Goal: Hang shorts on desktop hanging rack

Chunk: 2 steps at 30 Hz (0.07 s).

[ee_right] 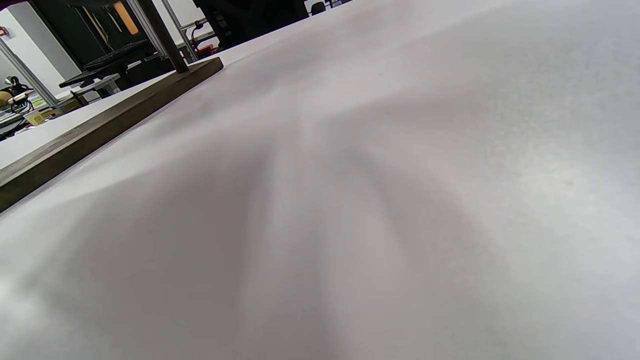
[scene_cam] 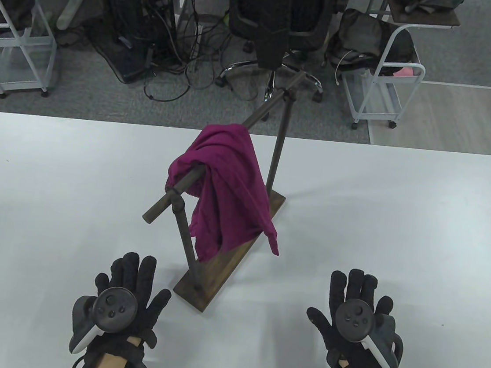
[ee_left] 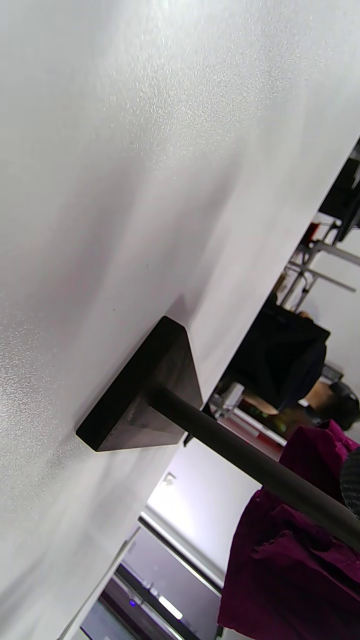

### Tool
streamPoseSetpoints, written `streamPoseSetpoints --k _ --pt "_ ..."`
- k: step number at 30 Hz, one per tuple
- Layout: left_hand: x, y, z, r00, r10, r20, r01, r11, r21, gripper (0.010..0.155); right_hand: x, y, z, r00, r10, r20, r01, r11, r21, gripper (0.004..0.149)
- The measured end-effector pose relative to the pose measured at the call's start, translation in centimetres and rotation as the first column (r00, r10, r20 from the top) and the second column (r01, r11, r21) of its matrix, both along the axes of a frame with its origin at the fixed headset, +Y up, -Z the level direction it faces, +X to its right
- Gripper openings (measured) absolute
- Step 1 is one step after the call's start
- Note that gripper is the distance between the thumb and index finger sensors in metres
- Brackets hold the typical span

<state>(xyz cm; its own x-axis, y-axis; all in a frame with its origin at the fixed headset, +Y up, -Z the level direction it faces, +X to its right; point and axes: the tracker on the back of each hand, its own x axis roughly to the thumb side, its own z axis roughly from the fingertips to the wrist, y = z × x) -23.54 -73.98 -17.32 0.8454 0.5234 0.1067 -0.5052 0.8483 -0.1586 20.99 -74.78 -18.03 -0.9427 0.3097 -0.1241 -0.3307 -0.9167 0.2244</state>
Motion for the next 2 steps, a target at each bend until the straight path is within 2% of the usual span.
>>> streamPoseSetpoints --k 2 --pt "0.01 -0.01 0.0 1.0 0.001 0.001 -0.001 1.0 -0.002 0.078 -0.07 0.03 0.02 1.0 0.002 -0.002 -0.002 1.0 0.004 0.083"
